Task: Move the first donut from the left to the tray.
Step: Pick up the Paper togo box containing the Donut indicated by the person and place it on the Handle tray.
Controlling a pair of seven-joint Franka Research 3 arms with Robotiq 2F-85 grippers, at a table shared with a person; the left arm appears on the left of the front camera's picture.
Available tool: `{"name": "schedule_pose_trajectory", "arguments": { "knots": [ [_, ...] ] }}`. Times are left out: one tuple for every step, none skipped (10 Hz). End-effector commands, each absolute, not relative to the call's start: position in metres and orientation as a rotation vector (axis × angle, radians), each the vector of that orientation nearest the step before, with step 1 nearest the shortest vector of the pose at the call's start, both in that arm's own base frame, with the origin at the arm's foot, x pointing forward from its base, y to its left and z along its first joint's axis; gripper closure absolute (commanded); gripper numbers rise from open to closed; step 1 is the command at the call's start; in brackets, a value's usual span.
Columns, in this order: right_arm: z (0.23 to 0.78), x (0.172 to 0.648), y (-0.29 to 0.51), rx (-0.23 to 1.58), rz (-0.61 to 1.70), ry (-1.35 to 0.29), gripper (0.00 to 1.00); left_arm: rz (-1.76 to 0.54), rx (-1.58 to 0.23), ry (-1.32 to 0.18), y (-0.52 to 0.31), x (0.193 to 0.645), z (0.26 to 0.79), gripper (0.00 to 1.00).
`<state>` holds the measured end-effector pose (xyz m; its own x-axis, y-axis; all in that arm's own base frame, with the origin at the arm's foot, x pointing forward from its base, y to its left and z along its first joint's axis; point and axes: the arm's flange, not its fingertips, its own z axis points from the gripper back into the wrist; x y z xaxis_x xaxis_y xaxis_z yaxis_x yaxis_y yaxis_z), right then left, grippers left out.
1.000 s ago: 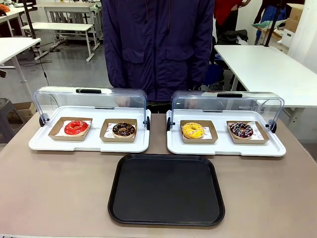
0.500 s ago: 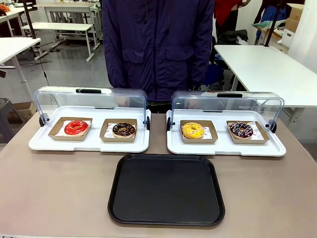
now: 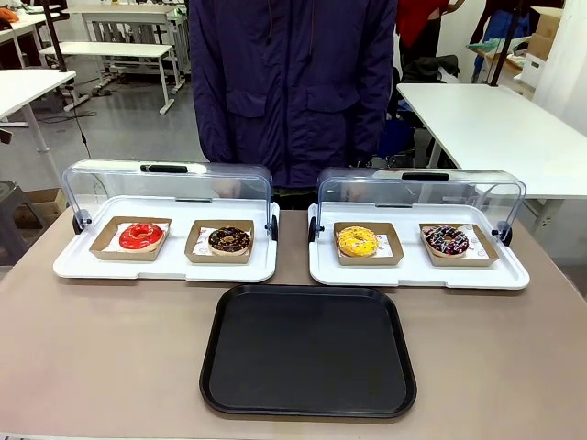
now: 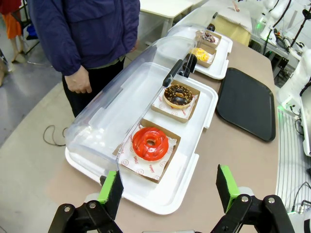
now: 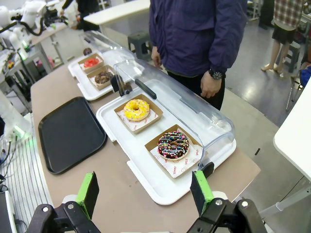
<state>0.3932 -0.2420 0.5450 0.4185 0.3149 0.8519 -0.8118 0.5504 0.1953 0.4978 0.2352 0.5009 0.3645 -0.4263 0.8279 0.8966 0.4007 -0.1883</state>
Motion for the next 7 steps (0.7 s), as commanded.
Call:
{"name": "schedule_pose_trajectory", "arguments": {
  "knots": [
    [0.5457,0.3943,-0.2425,0.671,0.790,-0.892,0.00,-0.956,-0.719,-0.774,0.2344,0.4973,0.5019,0.00],
    [0.5457,0.3943,-0.2425,0.671,0.790,-0.892,0.00,-0.956,-0.719,-0.774,0.2344,0.4973,0.5019,0.00],
    [0.5457,0.3943,-0.2425,0.671,0.790,-0.892,0.00,-0.956,-0.719,-0.774,0.2344,0.4973,0.5019,0.00],
    [0.5457,0.3943,-0.2425,0.671,0.790,-0.892,0.00,-0.956,-0.719,-0.774,0.2344,0.4973,0.5019,0.00],
    [0.5457,0.3943,-0.2425,0.671,0.790,-0.892,0.00,-0.956,-0.719,-0.774,0.2344,0.4973,0.5019,0.00],
    [0.5457,0.3943,-0.2425,0.671,0.790,-0.892,0.00,-0.956,-0.719,-0.774,0.2344,0.4973,0.5019,0.00],
    [0.5457,0.3943,-0.2425,0.671,0.790,-0.892,0.00,-0.956,-0.719,-0.774,0.2344,0.4973,0.5019,0.00]
  ]
}}
